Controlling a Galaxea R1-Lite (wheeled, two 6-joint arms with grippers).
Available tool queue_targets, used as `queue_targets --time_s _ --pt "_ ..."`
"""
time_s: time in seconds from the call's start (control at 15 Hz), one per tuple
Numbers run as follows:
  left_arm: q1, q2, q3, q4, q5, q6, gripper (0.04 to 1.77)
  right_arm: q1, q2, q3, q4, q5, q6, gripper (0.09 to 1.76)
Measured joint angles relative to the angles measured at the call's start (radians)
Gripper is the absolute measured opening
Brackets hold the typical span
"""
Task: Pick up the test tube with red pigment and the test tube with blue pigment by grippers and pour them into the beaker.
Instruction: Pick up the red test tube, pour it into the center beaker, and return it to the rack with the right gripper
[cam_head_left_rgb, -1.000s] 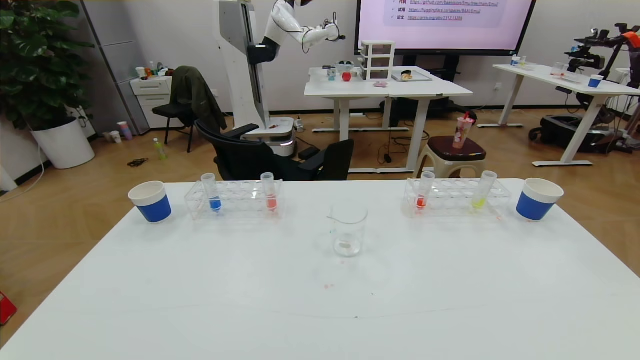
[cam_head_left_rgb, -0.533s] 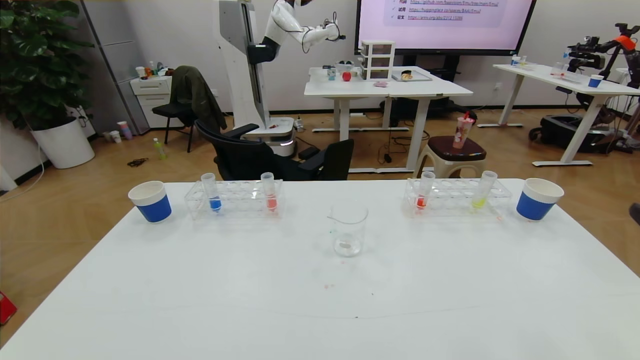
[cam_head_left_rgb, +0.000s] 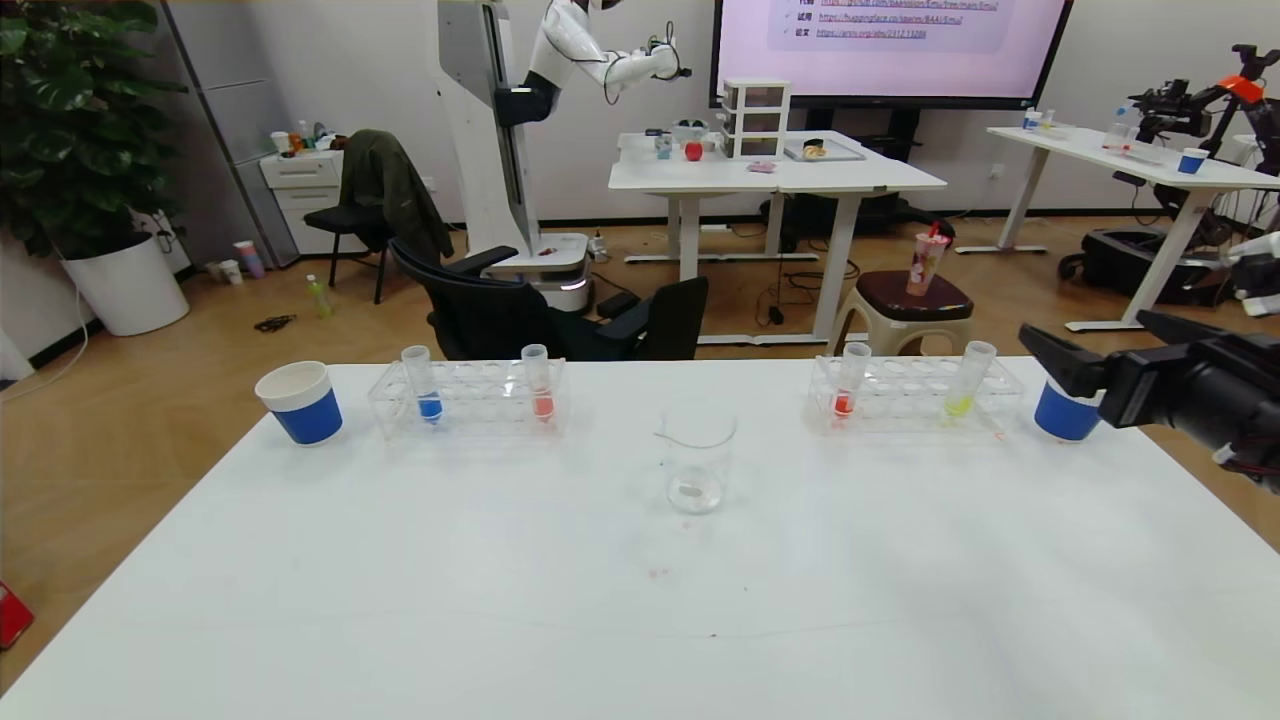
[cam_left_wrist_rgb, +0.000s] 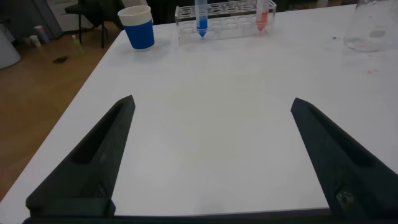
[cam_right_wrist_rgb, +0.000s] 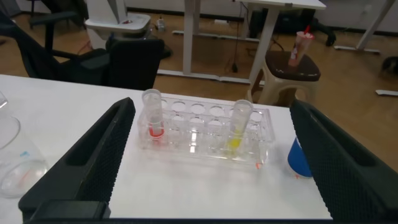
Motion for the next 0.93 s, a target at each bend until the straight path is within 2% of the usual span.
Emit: queue_targets --time_s 0.33,0.53,0.93 --pt "0.000 0.000 0.000 0.000 0.000 0.000 1.75 0.062 0.290 -0.035 -0.256 -0.016 0.016 1.74" --pt "0.000 0.000 0.000 0.000 0.000 0.000 1.75 0.126 0.392 -0.064 -0.281 -0.086 0.082 1.74" --pt "0.000 0.000 0.000 0.000 0.000 0.000 1.75 0.190 0.553 -0.167 -0.314 -0.154 0.087 1.74"
